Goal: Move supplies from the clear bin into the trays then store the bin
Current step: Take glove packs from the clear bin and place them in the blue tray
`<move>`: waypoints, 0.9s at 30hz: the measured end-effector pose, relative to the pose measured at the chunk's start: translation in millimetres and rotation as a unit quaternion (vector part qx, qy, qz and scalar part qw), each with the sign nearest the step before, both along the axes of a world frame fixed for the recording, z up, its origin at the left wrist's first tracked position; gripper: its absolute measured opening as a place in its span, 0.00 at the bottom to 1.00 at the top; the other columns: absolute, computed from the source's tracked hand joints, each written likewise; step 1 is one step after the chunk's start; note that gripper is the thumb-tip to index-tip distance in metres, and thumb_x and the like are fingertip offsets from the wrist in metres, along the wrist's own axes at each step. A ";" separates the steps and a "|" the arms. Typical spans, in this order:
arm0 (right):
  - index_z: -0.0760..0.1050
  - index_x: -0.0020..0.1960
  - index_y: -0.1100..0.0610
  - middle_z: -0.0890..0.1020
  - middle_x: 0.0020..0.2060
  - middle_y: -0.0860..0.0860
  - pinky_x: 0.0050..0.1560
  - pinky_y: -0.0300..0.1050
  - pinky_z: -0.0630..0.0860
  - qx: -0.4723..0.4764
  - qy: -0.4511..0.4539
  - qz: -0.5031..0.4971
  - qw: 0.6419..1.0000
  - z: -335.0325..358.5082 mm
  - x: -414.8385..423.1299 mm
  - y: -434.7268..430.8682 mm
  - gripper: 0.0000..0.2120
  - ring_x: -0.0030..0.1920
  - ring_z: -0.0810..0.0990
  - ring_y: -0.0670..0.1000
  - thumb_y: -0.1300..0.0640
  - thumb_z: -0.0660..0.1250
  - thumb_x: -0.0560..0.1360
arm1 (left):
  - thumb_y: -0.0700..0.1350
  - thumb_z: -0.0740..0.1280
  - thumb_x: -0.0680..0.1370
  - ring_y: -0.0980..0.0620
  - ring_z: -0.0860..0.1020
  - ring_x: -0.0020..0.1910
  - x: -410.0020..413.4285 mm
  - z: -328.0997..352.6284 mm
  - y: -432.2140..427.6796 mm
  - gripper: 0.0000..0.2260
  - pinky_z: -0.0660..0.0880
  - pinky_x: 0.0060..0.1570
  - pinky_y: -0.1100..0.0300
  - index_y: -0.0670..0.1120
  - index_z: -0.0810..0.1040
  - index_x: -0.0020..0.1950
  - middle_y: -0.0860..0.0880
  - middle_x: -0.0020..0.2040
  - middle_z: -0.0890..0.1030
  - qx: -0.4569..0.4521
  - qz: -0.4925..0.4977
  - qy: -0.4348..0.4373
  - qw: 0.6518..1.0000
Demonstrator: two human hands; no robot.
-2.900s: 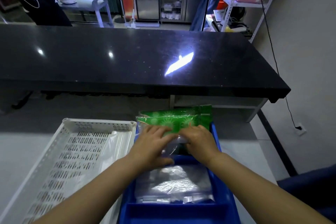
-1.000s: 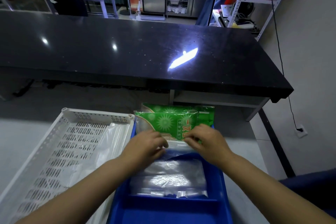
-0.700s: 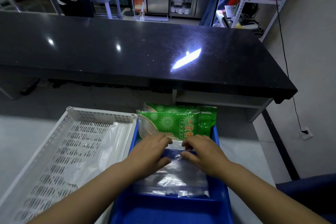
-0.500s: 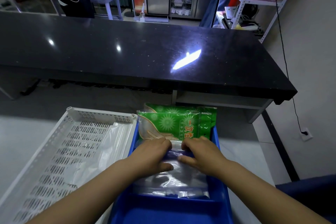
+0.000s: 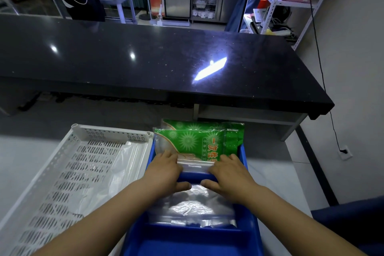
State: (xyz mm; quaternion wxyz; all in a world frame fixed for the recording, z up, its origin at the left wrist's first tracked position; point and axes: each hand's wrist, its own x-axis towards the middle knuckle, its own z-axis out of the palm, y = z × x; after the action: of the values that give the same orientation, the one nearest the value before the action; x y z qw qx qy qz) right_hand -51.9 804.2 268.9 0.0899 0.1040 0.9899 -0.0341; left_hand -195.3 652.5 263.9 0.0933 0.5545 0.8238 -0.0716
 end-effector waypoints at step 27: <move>0.75 0.44 0.56 0.81 0.37 0.51 0.35 0.47 0.73 -0.061 0.180 0.328 0.925 66.4 -70.0 -225.4 0.14 0.38 0.78 0.56 0.50 0.54 0.78 | 0.44 0.77 0.64 0.47 0.76 0.26 92.1 76.6 -324.3 0.09 0.70 0.24 0.60 0.47 0.77 0.32 0.49 0.28 0.78 0.199 0.425 0.155 0.870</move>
State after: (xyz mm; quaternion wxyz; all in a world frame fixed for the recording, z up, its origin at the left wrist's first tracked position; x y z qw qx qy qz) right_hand -121.9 578.8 335.3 -0.0775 -0.2401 0.9643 -0.0810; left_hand -103.2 328.2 340.5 -0.1267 0.1399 0.9805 0.0556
